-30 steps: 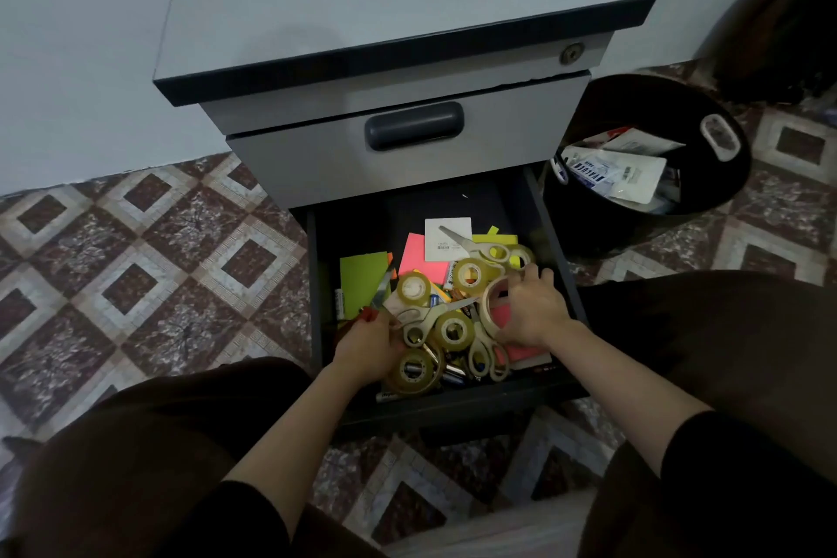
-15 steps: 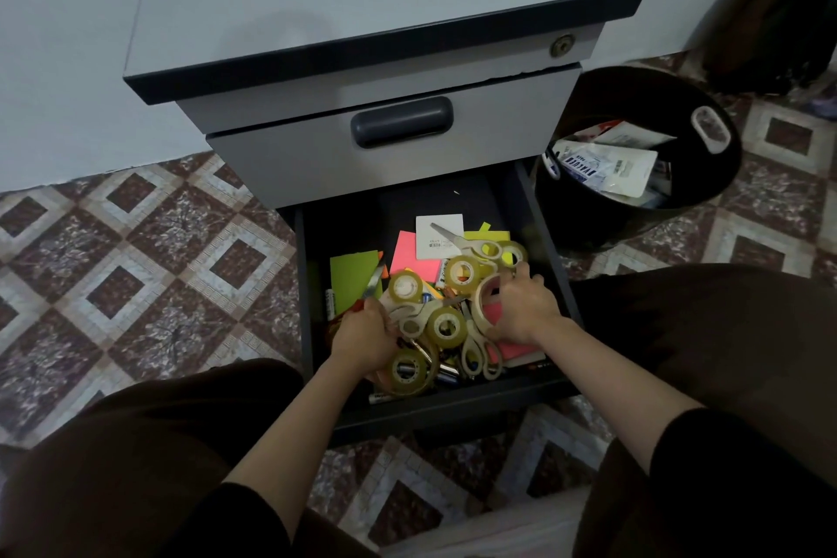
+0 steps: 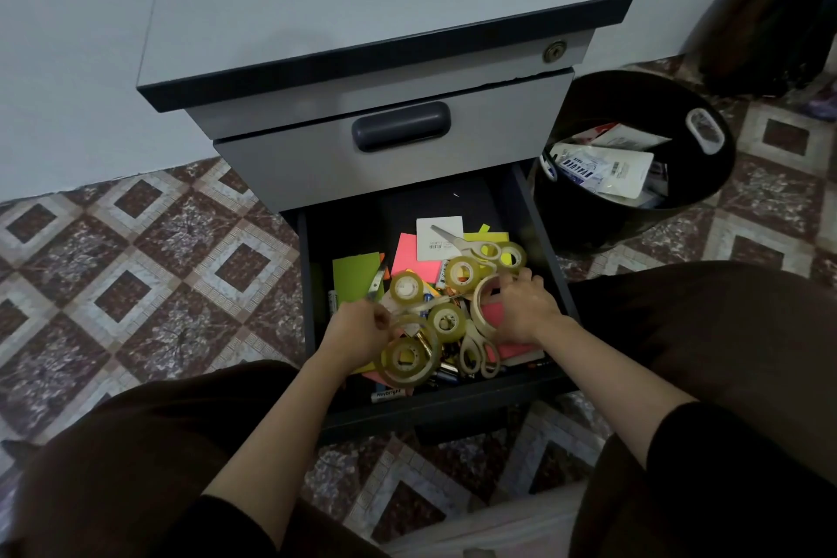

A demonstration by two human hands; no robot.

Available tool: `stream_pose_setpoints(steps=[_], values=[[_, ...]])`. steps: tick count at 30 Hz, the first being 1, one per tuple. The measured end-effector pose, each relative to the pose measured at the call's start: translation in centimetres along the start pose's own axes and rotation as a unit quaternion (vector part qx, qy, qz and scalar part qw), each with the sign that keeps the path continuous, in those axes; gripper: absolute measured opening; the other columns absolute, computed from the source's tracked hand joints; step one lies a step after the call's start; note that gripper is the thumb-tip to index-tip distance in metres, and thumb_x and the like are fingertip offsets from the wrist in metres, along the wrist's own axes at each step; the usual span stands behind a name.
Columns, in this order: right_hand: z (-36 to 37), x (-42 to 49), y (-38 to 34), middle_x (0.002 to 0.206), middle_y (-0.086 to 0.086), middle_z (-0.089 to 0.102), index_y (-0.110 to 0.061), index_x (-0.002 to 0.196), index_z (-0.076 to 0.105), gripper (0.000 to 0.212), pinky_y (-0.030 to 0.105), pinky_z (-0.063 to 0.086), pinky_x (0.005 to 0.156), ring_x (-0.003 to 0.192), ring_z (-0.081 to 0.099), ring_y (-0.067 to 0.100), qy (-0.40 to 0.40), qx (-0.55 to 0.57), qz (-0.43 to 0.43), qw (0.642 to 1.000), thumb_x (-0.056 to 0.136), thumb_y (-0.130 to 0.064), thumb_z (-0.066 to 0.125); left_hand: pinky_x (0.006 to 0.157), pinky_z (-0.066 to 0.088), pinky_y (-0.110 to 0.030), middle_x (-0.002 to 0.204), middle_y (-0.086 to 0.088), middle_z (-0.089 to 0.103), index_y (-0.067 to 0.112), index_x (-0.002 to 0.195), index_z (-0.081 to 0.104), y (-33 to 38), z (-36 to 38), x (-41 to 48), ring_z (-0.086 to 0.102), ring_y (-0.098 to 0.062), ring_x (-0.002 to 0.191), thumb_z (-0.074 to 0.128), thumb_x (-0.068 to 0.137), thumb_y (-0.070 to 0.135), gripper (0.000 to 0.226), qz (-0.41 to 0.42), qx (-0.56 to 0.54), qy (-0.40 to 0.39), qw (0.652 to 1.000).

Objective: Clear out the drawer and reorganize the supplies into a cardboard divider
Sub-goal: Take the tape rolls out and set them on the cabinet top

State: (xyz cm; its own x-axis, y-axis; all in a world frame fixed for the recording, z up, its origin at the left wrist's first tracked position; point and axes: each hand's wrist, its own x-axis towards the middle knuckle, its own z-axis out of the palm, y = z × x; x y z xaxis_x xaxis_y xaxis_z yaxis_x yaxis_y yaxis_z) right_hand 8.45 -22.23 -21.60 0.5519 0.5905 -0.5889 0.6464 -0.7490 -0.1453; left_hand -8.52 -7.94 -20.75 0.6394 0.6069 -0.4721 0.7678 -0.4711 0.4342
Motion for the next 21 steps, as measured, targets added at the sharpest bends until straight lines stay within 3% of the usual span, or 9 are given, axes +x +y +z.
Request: stream_pose_setpoints(steps=[4, 7, 9, 11, 13, 15, 18, 21], values=[[0.0, -0.2, -0.1, 0.139, 0.018, 0.027, -0.003, 0.146, 0.012, 0.102, 0.035, 0.039, 0.1, 0.129, 0.03, 0.034, 0.009, -0.003, -0.001, 1.0, 0.075, -0.038, 0.075, 0.057, 0.051, -0.022, 0.08, -0.005, 0.061, 0.0, 0.102, 0.066, -0.2, 0.0, 0.3, 0.057, -0.014, 0.065, 0.064, 0.086, 0.011, 0.019, -0.044, -0.158, 0.04, 0.986], [0.2, -0.2, -0.1, 0.14, 0.018, 0.027, -0.005, 0.147, 0.009, 0.103, 0.035, 0.039, 0.1, 0.129, 0.03, 0.034, 0.006, 0.006, 0.003, 1.0, 0.075, -0.037, 0.075, 0.046, 0.053, -0.021, 0.09, -0.011, 0.06, 0.003, 0.115, 0.058, -0.4, 0.0, 0.4, 0.06, -0.017, 0.061, 0.064, 0.086, 0.006, 0.029, -0.098, -0.301, 0.036, 0.948], [0.2, -0.2, -0.1, 0.14, 0.018, 0.026, -0.006, 0.148, 0.008, 0.105, 0.035, 0.039, 0.1, 0.129, 0.03, 0.034, 0.001, 0.012, 0.007, 1.0, 0.075, -0.037, 0.076, 0.049, 0.055, -0.021, 0.094, -0.014, 0.061, 0.012, 0.12, 0.053, -0.6, 0.2, 0.6, 0.062, -0.017, 0.06, 0.063, 0.086, 0.006, 0.036, -0.11, -0.325, 0.032, 0.939], [0.2, -0.1, -0.1, 0.14, 0.018, 0.026, -0.005, 0.147, 0.009, 0.105, 0.035, 0.039, 0.1, 0.129, 0.03, 0.034, -0.002, 0.014, 0.007, 1.0, 0.074, -0.037, 0.076, 0.046, 0.051, -0.016, 0.085, -0.008, 0.061, 0.012, 0.123, 0.052, -0.9, 0.5, 0.7, 0.061, -0.015, 0.057, 0.061, 0.087, 0.004, 0.037, -0.112, -0.295, 0.035, 0.948], [0.2, 0.0, -0.1, 0.139, 0.018, 0.027, -0.005, 0.146, 0.013, 0.104, 0.035, 0.039, 0.1, 0.128, 0.031, 0.034, -0.003, 0.011, 0.007, 1.0, 0.073, -0.039, 0.077, 0.057, 0.054, -0.02, 0.088, -0.007, 0.063, 0.01, 0.129, 0.051, -1.4, 1.1, 0.9, 0.063, -0.019, 0.068, 0.061, 0.088, 0.008, 0.042, -0.09, -0.201, 0.035, 0.975], [0.2, 0.1, -0.2, 0.139, 0.018, 0.028, -0.004, 0.146, 0.013, 0.103, 0.035, 0.039, 0.1, 0.128, 0.031, 0.034, -0.003, 0.008, 0.007, 1.0, 0.073, -0.041, 0.077, 0.08, 0.05, -0.029, 0.11, -0.011, 0.063, 0.011, 0.134, 0.047, -1.6, 1.6, 1.1, 0.061, -0.026, 0.097, 0.065, 0.086, 0.025, 0.054, -0.054, -0.087, 0.025, 0.994], [0.3, 0.3, -0.3, 0.139, 0.019, 0.028, -0.003, 0.146, 0.013, 0.103, 0.036, 0.039, 0.101, 0.128, 0.031, 0.035, -0.003, 0.008, 0.007, 1.0, 0.074, -0.041, 0.076, 0.102, 0.037, -0.033, 0.142, -0.014, 0.037, 0.012, 0.141, 0.036, -1.1, 2.1, 1.0, 0.039, -0.029, 0.128, 0.075, 0.075, 0.039, 0.082, -0.031, -0.064, -0.002, 0.997], [0.2, 0.4, -0.4, 0.139, 0.019, 0.028, -0.003, 0.146, 0.013, 0.105, 0.036, 0.038, 0.101, 0.128, 0.031, 0.035, -0.002, 0.004, 0.007, 1.0, 0.072, -0.042, 0.076, 0.111, 0.026, -0.038, 0.152, -0.012, 0.013, 0.014, 0.148, 0.019, -0.5, 3.0, 0.9, 0.02, -0.03, 0.14, 0.081, 0.063, 0.045, 0.11, -0.015, -0.031, -0.022, 0.999]])
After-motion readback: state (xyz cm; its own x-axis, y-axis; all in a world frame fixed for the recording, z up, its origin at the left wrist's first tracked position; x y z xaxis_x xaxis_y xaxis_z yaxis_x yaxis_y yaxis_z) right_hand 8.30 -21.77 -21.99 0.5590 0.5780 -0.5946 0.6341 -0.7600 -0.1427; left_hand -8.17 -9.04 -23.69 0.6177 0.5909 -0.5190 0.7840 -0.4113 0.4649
